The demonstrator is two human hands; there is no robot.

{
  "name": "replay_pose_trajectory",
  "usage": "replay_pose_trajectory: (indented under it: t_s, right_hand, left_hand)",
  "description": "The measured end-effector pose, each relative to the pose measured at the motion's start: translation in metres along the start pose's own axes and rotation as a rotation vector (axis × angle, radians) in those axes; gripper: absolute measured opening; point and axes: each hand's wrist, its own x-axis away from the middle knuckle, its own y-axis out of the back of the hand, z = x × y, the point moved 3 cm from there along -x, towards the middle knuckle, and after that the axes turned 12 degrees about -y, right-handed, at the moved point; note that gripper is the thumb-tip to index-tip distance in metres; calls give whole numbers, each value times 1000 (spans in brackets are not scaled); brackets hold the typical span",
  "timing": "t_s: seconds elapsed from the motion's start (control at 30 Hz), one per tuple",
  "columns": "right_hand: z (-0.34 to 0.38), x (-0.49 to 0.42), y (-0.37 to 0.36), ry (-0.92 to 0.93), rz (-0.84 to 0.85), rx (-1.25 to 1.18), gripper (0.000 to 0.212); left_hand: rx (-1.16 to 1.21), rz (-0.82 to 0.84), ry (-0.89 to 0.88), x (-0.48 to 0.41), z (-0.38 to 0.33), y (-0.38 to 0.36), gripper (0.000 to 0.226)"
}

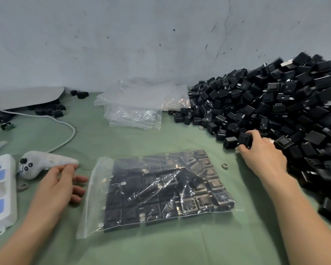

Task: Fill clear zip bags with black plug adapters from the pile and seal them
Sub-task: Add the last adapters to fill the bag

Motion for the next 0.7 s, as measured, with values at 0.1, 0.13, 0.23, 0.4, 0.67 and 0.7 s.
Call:
replay_pose_trajectory:
  t_s: [0.1, 0.13, 0.23, 0.4, 0.67, 0.7]
  right_hand:
    - [-1, 5, 13, -22, 121, -304, 38]
    - [4, 9, 20, -20, 194, -488, 33]
    - [27, 43, 46, 9, 470, -1036, 18]
    - [83, 150, 58, 201, 929, -1259, 18]
    - [116, 226, 49, 396, 1094, -1206, 27]
    - [115, 226, 47, 393, 1087, -1189, 30]
  left_hand:
    - [-3, -77, -77, 3, -14, 2, 21]
    - [-18, -108, -143, 5, -26, 3, 21]
    - [33, -106, -348, 21, -76, -1, 22]
    - [257, 269, -432, 74, -138, -47, 29]
    - [452, 198, -150, 94, -133, -44, 33]
    - [443, 176, -138, 90, -128, -38, 24]
